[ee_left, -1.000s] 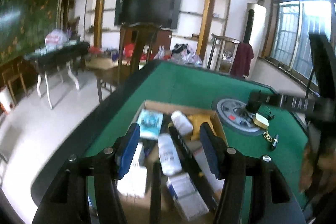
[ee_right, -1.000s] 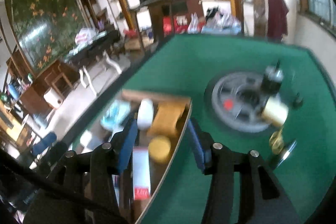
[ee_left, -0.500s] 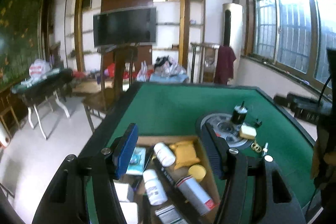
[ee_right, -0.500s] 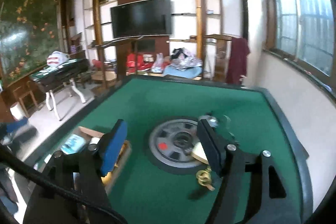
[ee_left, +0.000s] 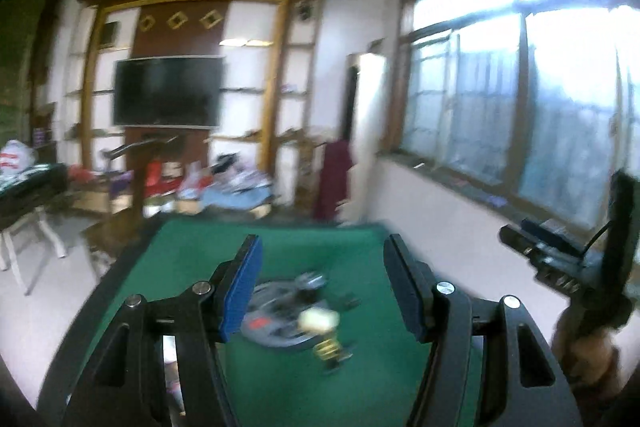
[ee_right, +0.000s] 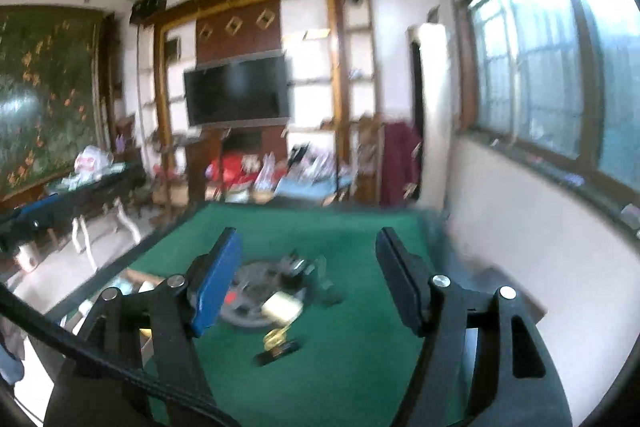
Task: Organize objects
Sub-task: 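Lift both grippers up and away from the cardboard box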
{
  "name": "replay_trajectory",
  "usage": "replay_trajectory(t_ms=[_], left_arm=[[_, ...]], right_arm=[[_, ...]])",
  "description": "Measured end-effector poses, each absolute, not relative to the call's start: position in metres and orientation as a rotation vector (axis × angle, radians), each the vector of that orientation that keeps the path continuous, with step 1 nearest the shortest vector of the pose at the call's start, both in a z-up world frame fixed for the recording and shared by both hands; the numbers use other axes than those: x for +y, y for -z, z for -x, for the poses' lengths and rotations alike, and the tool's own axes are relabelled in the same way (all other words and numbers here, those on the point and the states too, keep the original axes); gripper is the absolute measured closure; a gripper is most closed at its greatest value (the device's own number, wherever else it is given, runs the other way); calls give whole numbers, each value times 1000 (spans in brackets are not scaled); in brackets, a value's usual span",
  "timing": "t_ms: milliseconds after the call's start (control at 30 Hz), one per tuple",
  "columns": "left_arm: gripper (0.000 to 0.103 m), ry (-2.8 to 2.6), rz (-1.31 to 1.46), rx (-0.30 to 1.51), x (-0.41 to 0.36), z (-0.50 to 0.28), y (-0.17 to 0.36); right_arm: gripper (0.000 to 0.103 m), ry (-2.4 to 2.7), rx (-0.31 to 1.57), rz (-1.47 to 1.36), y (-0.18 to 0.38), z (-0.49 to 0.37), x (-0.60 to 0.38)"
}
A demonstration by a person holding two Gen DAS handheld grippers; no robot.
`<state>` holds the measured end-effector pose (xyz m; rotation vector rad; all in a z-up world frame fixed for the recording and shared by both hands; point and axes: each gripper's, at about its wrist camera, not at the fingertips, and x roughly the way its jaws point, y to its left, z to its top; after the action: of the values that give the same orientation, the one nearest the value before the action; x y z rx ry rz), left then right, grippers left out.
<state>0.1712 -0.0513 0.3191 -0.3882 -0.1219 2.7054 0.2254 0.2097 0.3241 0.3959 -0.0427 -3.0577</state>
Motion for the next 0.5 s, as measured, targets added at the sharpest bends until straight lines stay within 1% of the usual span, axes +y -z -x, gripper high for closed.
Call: replay_trajectory(t_ms=[33,67,100,133,200,267,333,400,500], left_arm=[[46,-2685,363,-130,-43,-177,-337],[43,-2670,339,-128,-35,-182,-353],[40,-2662,324,-124,-29,-186,-364],[33,-2654,302,-126,-24,-192,-378],[32,-2660,275,-115,-19,-199,-390],[27,-2687,226,-64,-14,-208,-392],[16,-2736,195,-13,-8,-210,-379],[15,-2744,231,9,-3,-207,-364],[15,-2724,373,22,0,-189,-339]], right_arm=[[33,3078,-44,-368,-338,-233,220],[32,3096,-59,-339,-357,-243,234],[28,3098,-80,-324,-369,-249,243],[24,3098,-110,-314,-383,-254,254],[22,3098,-188,-322,-407,-262,276],[22,3093,-233,-346,-419,-267,291],[21,3096,-250,-377,-415,-267,298],[21,3081,-258,-413,-397,-264,300],[21,3003,-322,-503,-359,-246,299]])
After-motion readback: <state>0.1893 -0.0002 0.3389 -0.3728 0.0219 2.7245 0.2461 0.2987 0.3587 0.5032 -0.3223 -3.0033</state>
